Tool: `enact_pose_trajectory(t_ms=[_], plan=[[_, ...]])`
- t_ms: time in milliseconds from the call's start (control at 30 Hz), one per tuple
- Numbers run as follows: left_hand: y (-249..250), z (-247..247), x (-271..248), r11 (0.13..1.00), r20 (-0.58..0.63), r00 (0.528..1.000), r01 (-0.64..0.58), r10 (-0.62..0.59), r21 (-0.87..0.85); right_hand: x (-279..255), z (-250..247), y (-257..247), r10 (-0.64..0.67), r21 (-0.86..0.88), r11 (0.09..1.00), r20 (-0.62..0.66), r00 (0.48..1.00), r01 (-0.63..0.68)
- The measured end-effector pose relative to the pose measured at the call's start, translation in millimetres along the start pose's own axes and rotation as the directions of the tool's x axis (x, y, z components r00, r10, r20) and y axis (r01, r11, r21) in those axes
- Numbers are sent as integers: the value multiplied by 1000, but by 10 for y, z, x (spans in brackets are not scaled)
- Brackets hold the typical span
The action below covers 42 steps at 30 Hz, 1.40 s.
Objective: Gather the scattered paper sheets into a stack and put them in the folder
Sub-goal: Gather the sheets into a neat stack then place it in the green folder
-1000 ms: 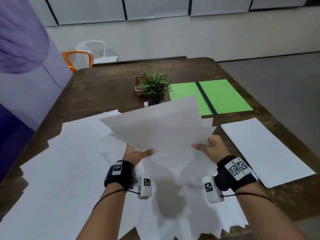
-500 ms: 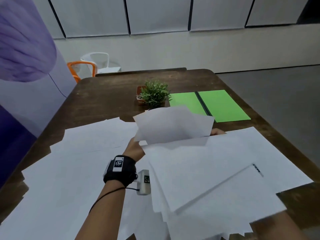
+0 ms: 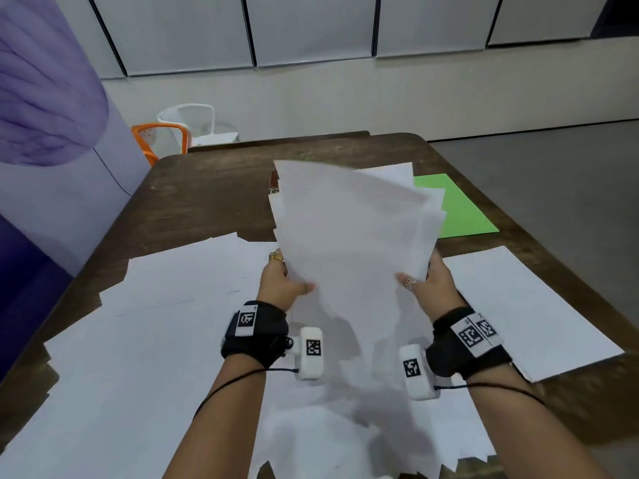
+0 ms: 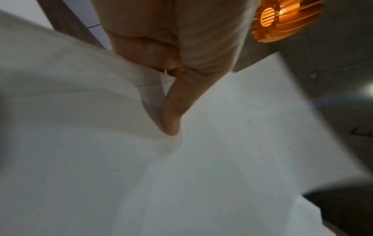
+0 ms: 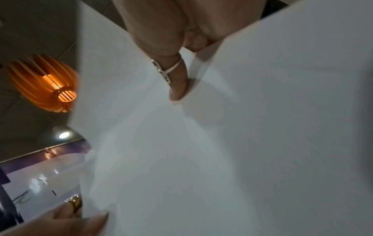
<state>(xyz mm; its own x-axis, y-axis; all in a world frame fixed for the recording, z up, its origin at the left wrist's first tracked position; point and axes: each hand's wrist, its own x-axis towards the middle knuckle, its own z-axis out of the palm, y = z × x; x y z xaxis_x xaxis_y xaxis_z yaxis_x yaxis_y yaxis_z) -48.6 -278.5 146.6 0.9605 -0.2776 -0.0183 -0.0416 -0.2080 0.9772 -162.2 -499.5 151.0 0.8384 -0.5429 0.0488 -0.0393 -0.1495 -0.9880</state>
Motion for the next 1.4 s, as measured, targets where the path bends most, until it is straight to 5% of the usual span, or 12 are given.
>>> enact_pose_trajectory(t_ms=[200, 367, 500, 600, 867, 1067, 1267, 1400], plan=[[177, 77, -49, 967, -126, 959, -254, 255, 22, -44, 40, -118, -180, 83, 980, -7, 984, 180], [212, 124, -116, 925, -189, 907, -379, 377, 28, 10, 101, -194, -188, 184, 966, 4, 982, 184], [94, 69, -175, 924, -128, 915, -378, 383, 67, 17, 92, -63, -117, 88, 990, 92, 989, 109], [67, 88, -194, 930, -138, 928, -319, 346, 185, 11, 200, 38, -89, 90, 992, 45, 995, 85], [196, -110, -261, 870, -249, 845, -404, 474, 282, 37, 417, -55, -216, 103, 970, -33, 976, 218], [-190, -52, -272, 927, -253, 913, -246, 319, 283, -67, 568, 119, -123, 6, 992, 88, 988, 123], [8, 49, -251, 896, -352, 829, -360, 436, 261, 43, 524, -47, -155, 105, 983, 23, 988, 152], [-223, 78, -276, 945, -322, 891, -284, 322, 160, 53, 447, 144, -69, 99, 993, 48, 996, 64]])
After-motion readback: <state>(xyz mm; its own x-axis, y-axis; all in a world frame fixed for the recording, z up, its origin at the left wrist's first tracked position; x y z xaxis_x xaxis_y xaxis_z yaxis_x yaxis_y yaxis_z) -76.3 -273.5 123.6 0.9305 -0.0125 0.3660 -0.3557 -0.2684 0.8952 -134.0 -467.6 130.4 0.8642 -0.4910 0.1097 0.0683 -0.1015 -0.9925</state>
